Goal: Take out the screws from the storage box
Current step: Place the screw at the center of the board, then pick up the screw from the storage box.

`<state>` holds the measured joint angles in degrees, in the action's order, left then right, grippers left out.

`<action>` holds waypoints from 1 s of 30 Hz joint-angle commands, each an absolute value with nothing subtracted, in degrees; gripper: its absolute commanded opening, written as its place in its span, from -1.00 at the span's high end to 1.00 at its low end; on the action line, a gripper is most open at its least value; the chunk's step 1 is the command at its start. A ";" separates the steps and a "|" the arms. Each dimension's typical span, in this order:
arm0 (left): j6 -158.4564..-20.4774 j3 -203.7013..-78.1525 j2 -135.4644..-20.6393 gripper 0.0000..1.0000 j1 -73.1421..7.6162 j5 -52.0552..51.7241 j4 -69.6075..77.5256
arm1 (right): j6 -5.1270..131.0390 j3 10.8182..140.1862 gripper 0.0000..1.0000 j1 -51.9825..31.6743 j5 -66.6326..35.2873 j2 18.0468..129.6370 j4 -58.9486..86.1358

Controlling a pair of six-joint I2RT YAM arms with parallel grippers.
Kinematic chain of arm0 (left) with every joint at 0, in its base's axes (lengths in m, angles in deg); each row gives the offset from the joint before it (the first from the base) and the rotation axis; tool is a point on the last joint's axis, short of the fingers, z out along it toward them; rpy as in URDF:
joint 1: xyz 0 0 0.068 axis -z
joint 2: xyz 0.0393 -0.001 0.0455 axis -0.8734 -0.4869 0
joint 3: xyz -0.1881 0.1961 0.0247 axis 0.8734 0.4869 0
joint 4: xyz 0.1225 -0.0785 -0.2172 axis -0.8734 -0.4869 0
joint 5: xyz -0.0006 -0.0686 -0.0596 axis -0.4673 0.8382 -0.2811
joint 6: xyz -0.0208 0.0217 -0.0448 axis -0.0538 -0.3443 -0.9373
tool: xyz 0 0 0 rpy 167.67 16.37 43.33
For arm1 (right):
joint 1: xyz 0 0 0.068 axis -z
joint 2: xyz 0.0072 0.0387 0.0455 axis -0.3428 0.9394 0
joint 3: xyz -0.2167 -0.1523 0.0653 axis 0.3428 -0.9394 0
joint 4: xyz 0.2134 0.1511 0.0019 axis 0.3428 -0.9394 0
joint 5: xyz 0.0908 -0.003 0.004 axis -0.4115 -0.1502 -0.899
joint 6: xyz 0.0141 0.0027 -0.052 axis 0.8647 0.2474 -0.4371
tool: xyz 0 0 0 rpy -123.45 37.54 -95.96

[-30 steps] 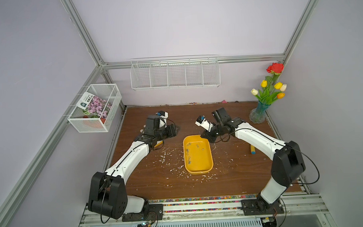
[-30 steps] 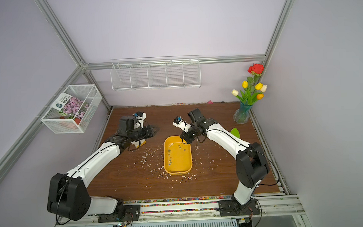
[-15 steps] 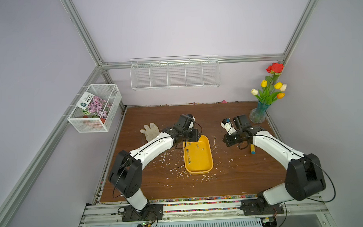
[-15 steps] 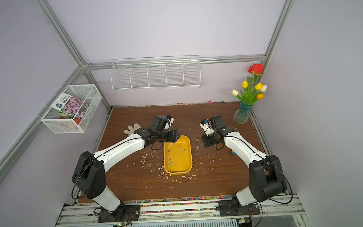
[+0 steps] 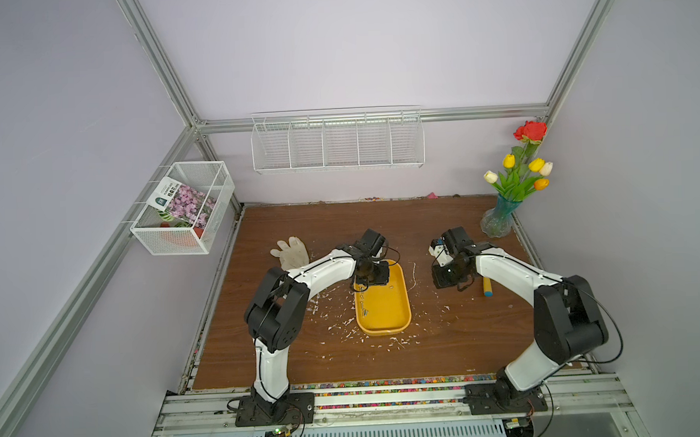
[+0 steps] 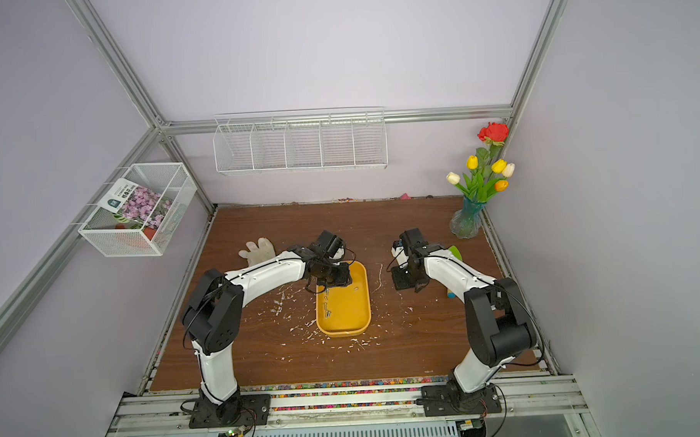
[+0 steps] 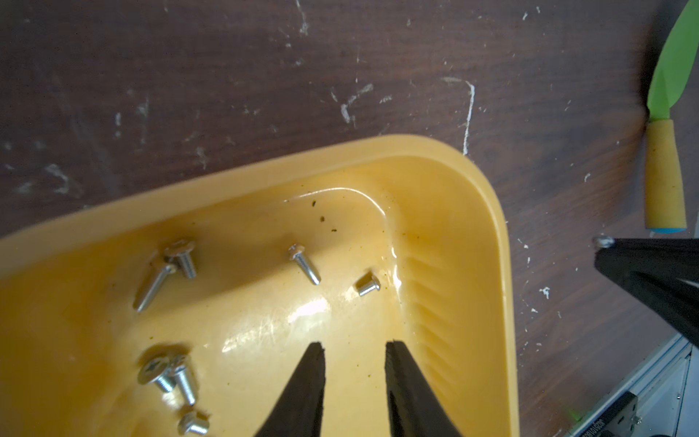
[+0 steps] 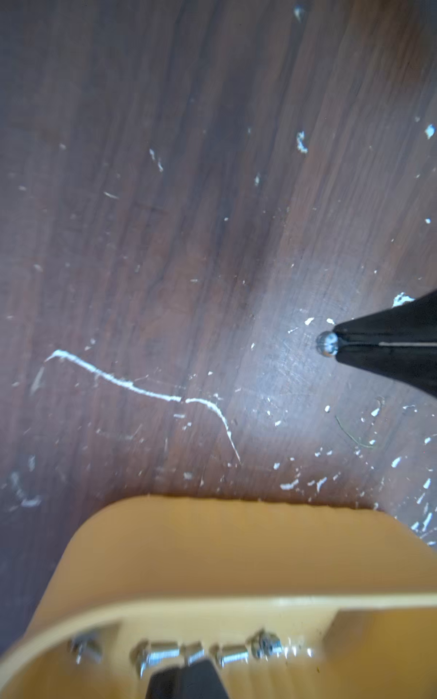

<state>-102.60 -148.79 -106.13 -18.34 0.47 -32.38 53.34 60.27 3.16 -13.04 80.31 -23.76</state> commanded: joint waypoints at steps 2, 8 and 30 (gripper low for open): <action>-102.90 -151.83 -108.60 0.34 -17.18 -0.68 -34.59 | 54.47 61.20 1.00 2.61 -10.79 83.81 -27.13; -102.50 -152.66 -110.09 0.35 -17.07 -2.30 -35.75 | 54.19 60.80 1.00 0.91 -8.75 85.81 -27.12; -102.00 -156.32 -114.96 0.24 -16.68 -6.20 -39.95 | 53.93 59.46 0.44 -1.13 -6.67 85.55 -25.94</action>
